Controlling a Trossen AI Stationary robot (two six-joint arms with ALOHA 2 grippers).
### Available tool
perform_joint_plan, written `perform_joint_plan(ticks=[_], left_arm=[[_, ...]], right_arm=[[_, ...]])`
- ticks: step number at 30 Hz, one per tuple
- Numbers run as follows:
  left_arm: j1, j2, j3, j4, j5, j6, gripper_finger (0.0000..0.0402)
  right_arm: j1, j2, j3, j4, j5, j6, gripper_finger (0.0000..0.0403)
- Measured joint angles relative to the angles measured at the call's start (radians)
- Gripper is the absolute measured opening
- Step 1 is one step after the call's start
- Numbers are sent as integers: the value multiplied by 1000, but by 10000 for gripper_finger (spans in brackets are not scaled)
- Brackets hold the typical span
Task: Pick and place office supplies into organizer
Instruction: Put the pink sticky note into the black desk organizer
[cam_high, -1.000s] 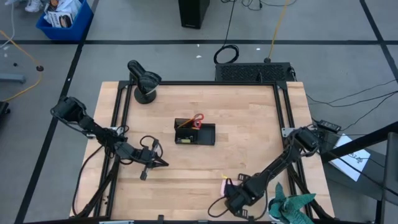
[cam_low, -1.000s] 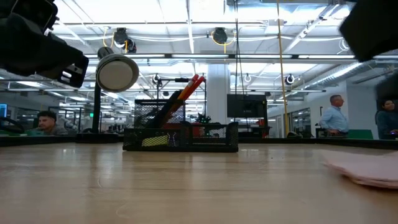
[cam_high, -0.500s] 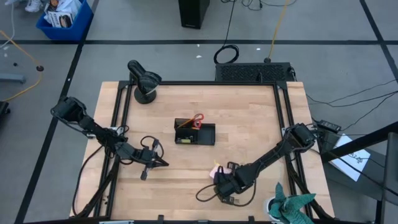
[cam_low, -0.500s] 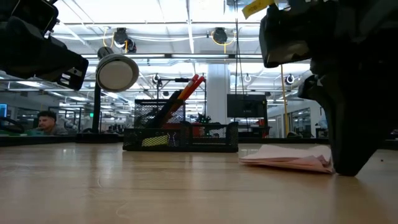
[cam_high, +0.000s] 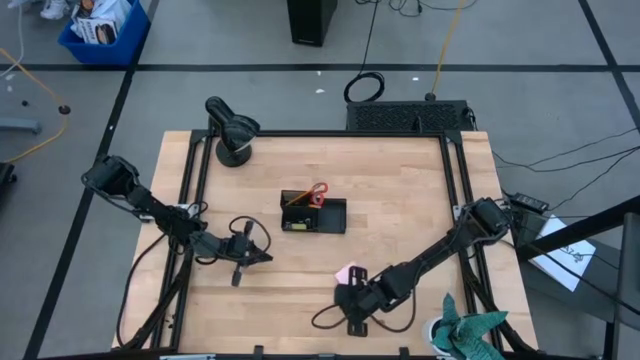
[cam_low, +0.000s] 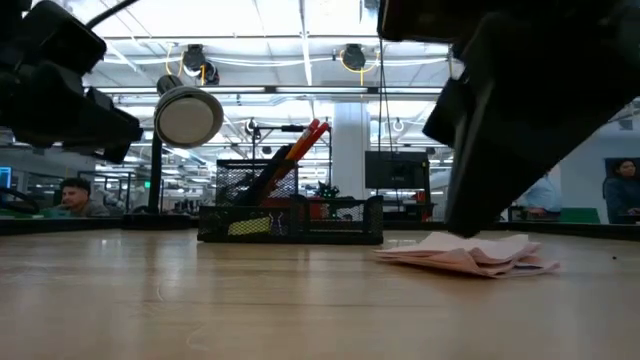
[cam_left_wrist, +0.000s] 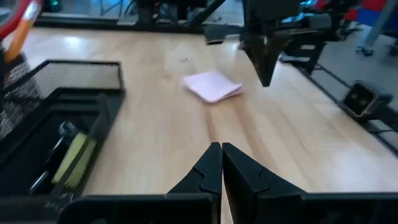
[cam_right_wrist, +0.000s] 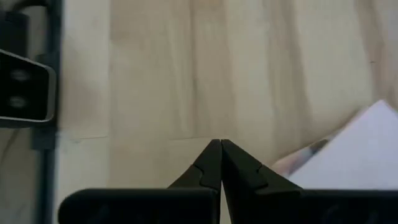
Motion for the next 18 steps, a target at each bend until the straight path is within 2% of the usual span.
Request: perform_joint_plan(ticks=[10, 14, 18], left_arm=[[0, 0, 0, -27, -10, -35, 19], [-1, 0, 7, -129, 51, -94, 19], [-16, 0, 25, -216, 65, -102, 19]], right_arm=[[-42, 39, -7, -49, 45, -22, 0], [-48, 38, -5, -117, 75, -13, 0], [-48, 21, -9, -82, 99, -84, 0]])
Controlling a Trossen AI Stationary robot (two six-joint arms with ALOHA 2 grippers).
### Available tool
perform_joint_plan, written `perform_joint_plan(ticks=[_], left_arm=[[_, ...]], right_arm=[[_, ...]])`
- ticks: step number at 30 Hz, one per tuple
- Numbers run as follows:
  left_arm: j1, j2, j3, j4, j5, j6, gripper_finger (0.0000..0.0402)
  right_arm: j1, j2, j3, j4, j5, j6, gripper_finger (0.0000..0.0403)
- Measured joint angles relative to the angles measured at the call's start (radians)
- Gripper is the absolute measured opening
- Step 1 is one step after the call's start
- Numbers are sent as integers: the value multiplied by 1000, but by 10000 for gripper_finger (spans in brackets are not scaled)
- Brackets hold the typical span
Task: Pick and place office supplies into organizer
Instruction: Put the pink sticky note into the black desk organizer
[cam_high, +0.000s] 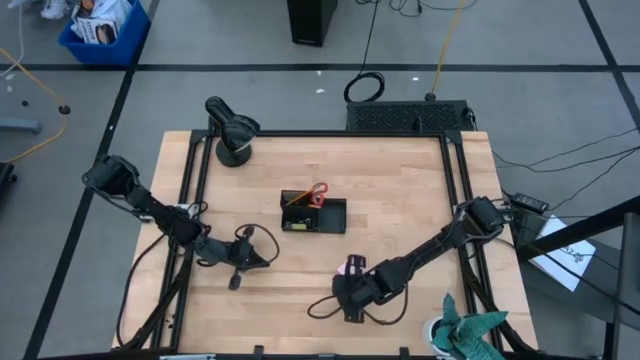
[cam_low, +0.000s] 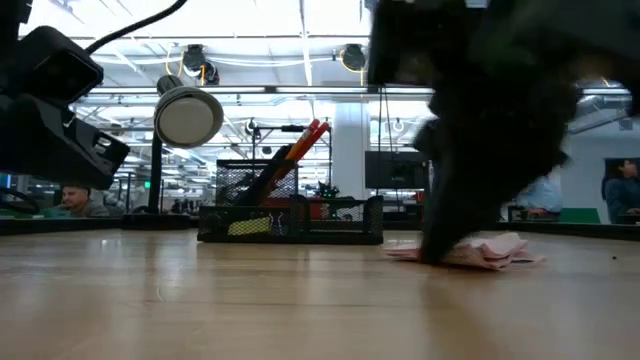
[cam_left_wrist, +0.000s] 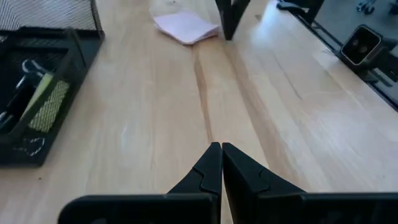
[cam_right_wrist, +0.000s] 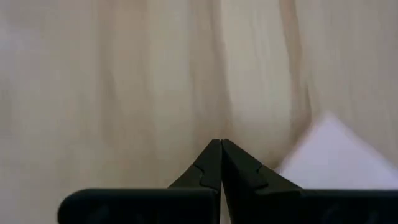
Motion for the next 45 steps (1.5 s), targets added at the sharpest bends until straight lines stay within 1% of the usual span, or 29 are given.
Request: perform_joint_plan(ticks=[3, 4, 6, 7, 9, 13, 18, 22, 25, 28, 30, 31, 33, 35, 38, 41, 43, 45], left_arm=[[-20, 0, 29, -22, 8, 29, 19], [-28, 0, 51, -62, 30, 48, 19], [-48, 17, 115, -180, 46, 86, 19], [-56, 35, 150, -241, 45, 109, 19], [-69, 86, 222, -330, 33, 168, 19], [-63, 224, 357, -344, 3, 336, 19], [-19, 367, 499, -347, -74, 533, 20], [20, 430, 577, -349, -62, 722, 21], [36, 449, 620, -346, -57, 857, 33], [48, 456, 636, -350, -5, 1005, 61], [54, 457, 638, -355, 33, 1073, 84], [58, 457, 639, -350, 41, 1084, 96], [68, 457, 639, -327, 28, 1077, 119], [83, 457, 640, -305, 19, 1029, 136], [96, 457, 640, -281, 14, 952, 146], [99, 457, 640, -284, 14, 893, 147], [98, 457, 640, -286, 14, 900, 147], [94, 457, 640, -302, 23, 945, 147]], right_arm=[[0, -33, 2, 59, 14, -63, 0], [4, -47, 2, 69, 43, -82, 0], [20, -76, 3, 68, 157, -106, 0], [29, -91, 3, 51, 218, -116, 0], [42, -122, 3, 20, 294, -118, 0], [50, -170, 4, -127, 361, -38, 6], [47, -186, 3, -315, 365, 129, 41], [47, -186, 3, -457, 362, 261, 80], [47, -186, 3, -523, 361, 335, 113], [41, -193, 2, -549, 320, 392, 143], [34, -205, 3, -549, 247, 403, 161], [29, -210, 3, -550, 214, 409, 170], [27, -222, -2, -554, 194, 412, 185], [21, -251, -26, -516, 174, 399, 195], [-10, -325, -112, -399, 81, 399, 198], [-43, -426, -244, -246, 46, 414, 194], [-74, -499, -347, -114, 18, 440, 192], [-110, -556, -459, 34, -55, 472, 191]])
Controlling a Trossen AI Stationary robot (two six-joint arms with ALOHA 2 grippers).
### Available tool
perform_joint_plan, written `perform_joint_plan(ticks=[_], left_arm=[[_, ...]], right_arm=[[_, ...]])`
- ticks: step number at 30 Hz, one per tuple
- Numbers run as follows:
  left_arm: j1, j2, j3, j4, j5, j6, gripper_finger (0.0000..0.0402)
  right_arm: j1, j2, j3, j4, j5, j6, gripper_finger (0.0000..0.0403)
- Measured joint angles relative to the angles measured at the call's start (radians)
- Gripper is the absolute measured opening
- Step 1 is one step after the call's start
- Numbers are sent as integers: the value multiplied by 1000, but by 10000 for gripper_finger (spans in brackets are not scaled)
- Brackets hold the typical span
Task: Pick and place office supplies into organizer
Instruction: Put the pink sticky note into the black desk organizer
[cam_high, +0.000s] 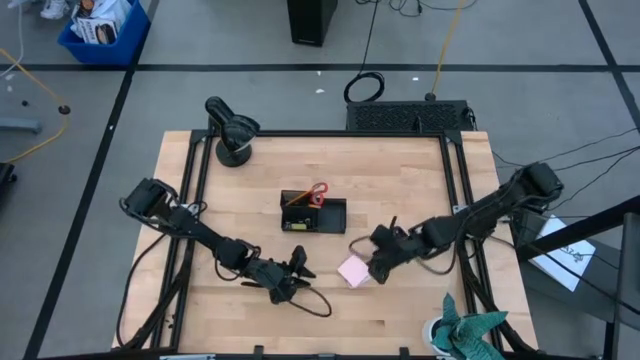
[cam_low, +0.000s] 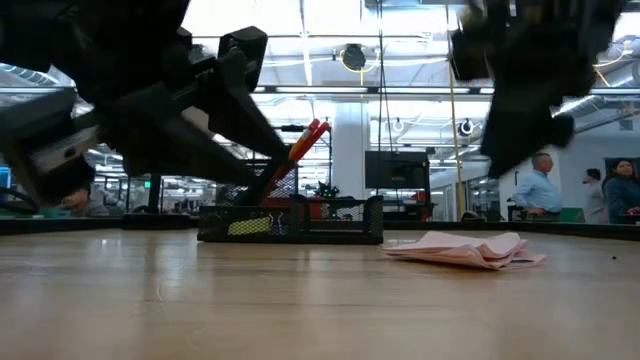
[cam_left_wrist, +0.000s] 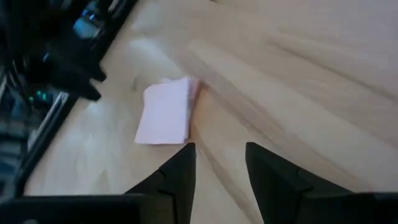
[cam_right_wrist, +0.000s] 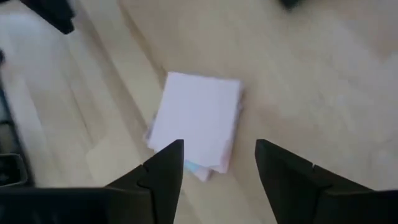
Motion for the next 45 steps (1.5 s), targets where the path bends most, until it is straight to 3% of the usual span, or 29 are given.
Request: perform_joint_plan(ticks=[7, 11, 16, 24, 31, 45], left_arm=[[-12, 0, -6, 15, -1, 187, 120], [7, 5, -6, 66, 27, 242, 73], [23, 115, 43, 133, 157, 354, 8], [49, 311, 226, 126, 185, 345, 8], [90, 320, 297, 27, 197, 266, 10], [193, 322, 297, -16, 283, 160, 5]], right_arm=[[-95, -55, -301, 386, -149, 104, 190], [-114, -55, -352, 418, -201, 136, 190], [-120, -55, -357, 456, -241, 116, 190], [-150, -47, -357, 526, -266, 64, 190], [-164, -18, -357, 536, -318, 71, 190], [-178, 160, -355, 796, -371, 57, 189]])
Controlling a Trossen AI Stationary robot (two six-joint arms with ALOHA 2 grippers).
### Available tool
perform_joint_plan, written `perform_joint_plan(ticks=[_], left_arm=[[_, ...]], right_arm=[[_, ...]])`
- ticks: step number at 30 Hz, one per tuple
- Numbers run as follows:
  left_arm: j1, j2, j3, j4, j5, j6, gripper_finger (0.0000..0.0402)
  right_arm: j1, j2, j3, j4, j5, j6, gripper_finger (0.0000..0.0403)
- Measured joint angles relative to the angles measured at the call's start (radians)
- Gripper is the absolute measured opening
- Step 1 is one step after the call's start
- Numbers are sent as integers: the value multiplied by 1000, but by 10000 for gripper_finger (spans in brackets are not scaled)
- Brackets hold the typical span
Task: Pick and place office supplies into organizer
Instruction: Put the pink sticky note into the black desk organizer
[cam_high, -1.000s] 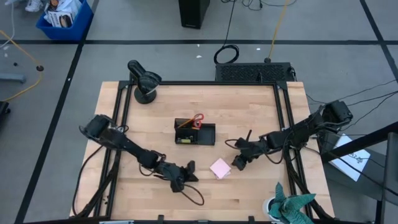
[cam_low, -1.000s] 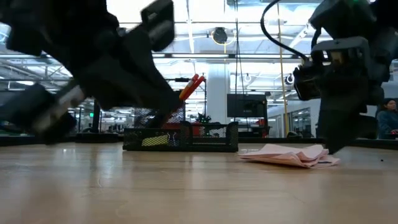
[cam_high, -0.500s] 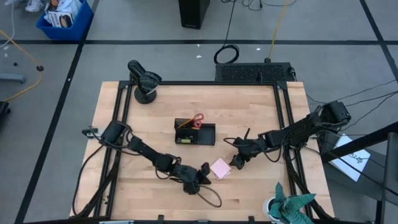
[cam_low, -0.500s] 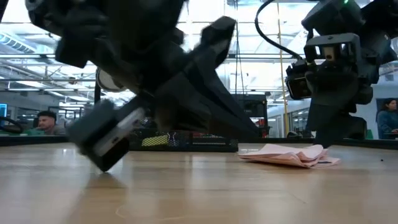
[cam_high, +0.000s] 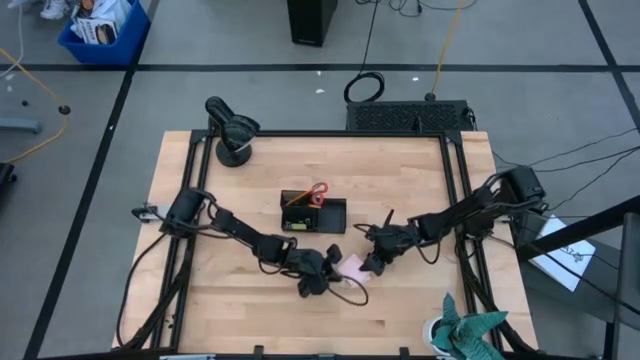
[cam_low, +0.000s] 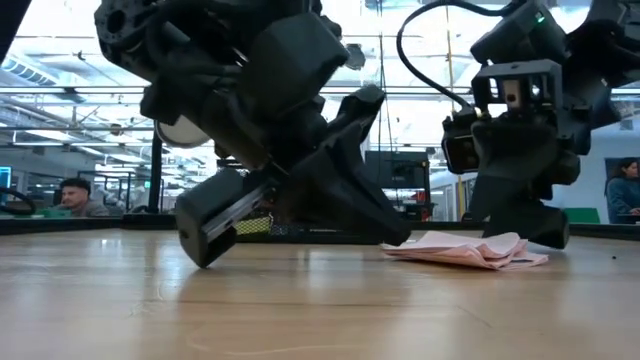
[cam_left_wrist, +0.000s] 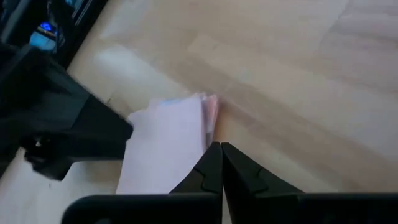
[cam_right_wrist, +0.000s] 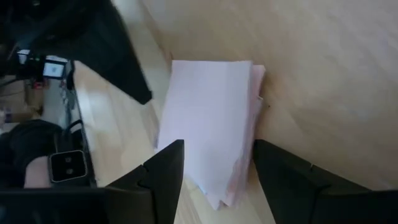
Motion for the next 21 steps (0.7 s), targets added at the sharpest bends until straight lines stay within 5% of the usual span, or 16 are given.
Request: perform_joint_plan(ticks=[21], left_arm=[[51, 51, 5, 39, 18, -64, 3]], right_arm=[[8, 69, 10, 149, -50, 80, 189]])
